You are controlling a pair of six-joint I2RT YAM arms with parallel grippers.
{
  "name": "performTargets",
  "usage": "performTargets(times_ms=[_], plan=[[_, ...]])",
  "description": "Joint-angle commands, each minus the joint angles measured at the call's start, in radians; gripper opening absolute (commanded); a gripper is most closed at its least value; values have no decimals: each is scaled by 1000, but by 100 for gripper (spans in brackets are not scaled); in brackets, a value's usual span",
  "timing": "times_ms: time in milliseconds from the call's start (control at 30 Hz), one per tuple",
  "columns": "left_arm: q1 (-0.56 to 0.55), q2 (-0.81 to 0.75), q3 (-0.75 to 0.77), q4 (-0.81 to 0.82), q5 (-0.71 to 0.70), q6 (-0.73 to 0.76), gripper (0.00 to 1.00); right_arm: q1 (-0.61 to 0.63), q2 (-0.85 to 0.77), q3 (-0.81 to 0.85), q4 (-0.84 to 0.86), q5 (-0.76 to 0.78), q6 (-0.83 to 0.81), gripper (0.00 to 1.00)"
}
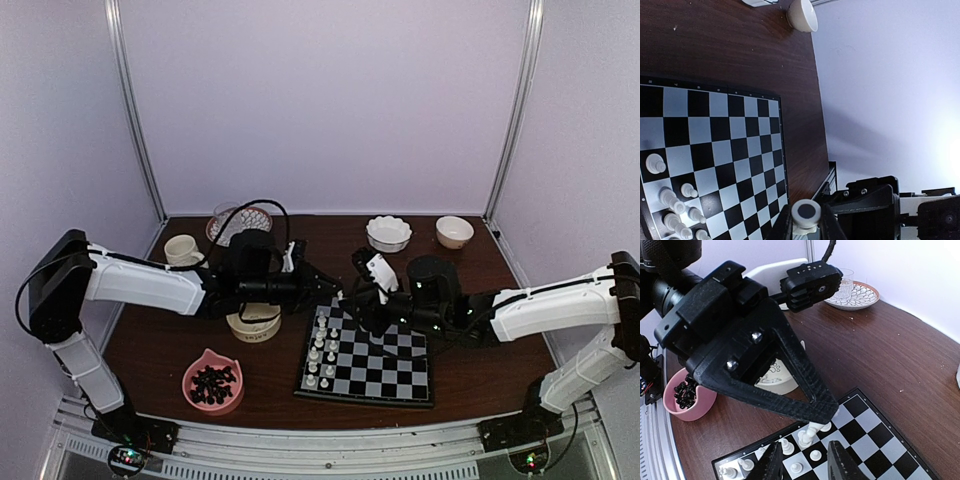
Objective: Set up the chess pieces on the board
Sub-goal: Pass from the left arm to the right
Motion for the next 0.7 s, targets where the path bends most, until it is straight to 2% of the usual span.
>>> performTargets(times_ms=[0,333,667], plan=[[-14,7,7,93,-19,-26,13,6,-2,16,-5,75,12,33],[-20,49,-5,156,-3,-67,13,5,26,33,-12,84,13,32],[-34,60,-8,168,-7,-76,14,6,36,42,-15,107,23,25]])
